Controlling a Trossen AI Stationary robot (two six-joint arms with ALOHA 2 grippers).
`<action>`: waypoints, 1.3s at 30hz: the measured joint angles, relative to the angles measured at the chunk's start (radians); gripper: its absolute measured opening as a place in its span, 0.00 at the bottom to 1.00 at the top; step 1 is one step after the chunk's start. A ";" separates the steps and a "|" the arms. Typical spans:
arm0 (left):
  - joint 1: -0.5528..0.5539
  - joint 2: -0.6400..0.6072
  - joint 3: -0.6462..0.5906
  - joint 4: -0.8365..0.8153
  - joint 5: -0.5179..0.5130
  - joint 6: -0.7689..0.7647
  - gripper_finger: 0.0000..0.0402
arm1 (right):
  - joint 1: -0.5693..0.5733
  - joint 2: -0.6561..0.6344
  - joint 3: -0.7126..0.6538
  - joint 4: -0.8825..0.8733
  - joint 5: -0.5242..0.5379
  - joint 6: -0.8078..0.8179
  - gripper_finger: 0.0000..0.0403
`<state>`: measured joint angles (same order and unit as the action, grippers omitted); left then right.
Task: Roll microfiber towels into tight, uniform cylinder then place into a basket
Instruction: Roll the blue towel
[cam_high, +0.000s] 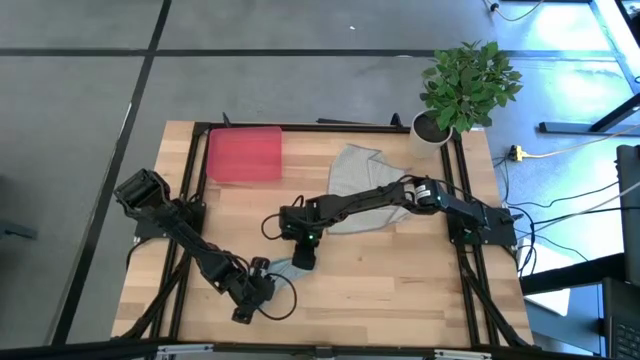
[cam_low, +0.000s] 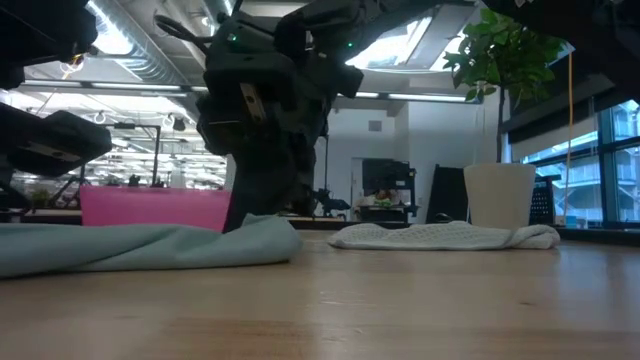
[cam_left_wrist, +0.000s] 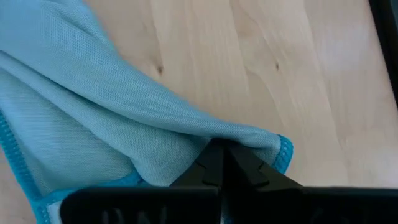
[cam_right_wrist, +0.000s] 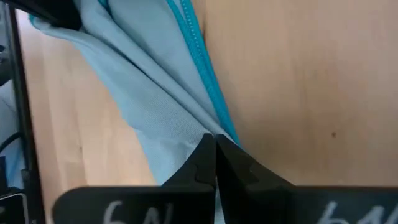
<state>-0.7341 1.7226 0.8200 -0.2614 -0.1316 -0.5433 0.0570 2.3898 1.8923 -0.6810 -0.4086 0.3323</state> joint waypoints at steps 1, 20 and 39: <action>0.000 0.000 0.000 0.000 -0.006 -0.003 0.00 | 0.000 0.000 0.000 -0.002 0.014 0.000 0.01; 0.010 0.000 0.000 -0.003 -0.036 -0.136 0.07 | -0.001 0.000 0.000 0.001 0.042 -0.024 0.01; -0.008 -0.127 -0.009 -0.026 -0.026 -0.214 0.16 | -0.004 0.000 -0.001 0.001 0.049 -0.024 0.01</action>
<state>-0.7423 1.5955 0.8110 -0.2873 -0.1577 -0.7574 0.0532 2.3900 1.8912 -0.6800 -0.3599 0.3084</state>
